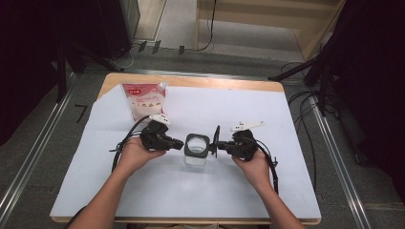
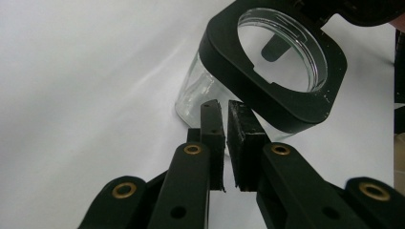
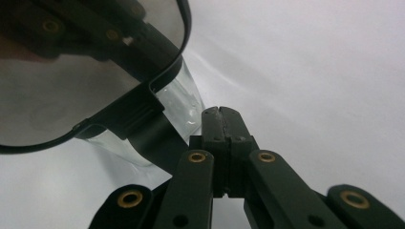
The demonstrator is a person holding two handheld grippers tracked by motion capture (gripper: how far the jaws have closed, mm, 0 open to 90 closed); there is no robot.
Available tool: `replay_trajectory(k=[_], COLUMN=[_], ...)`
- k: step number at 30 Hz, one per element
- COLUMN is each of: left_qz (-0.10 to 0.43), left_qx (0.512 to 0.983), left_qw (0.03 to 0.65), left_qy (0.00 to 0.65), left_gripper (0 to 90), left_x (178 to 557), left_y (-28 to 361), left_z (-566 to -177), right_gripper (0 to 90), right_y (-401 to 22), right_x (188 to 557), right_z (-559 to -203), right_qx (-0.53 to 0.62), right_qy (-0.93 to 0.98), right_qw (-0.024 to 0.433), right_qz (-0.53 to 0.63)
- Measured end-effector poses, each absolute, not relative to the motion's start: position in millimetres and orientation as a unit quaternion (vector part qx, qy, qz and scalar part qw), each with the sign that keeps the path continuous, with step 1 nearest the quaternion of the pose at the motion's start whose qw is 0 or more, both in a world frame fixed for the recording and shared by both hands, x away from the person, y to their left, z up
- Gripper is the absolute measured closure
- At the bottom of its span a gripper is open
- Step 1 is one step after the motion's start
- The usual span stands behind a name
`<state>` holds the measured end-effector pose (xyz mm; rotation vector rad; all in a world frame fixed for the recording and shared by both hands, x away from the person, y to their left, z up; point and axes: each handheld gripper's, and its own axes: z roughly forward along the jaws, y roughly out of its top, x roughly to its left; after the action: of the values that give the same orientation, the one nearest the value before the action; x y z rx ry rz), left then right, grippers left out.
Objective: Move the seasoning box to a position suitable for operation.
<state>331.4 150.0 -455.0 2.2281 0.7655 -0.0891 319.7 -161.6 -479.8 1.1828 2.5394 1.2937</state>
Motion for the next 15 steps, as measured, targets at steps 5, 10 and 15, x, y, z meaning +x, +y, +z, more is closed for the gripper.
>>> replay_trajectory(k=[5,10,15], left_qz=[-0.037,-0.035,-0.022], left_qx=[0.871,0.863,0.861], left_qw=[0.391,0.404,0.404], left_qy=[0.296,0.302,0.309], left_gripper=[65.5,51.5,43.4], left_x=[333,333,333], left_y=[162,172,184], left_z=[-447,-439,-433], right_gripper=[81.2,71.7,64.3], right_y=[-171,-178,-184], right_x=[318,311,303], right_z=[-476,-471,-464], right_qx=[0.384,0.376,0.371], right_qy=[0.814,0.815,0.811], right_qw=[0.026,0.028,0.018], right_qz=[0.436,0.440,0.453])
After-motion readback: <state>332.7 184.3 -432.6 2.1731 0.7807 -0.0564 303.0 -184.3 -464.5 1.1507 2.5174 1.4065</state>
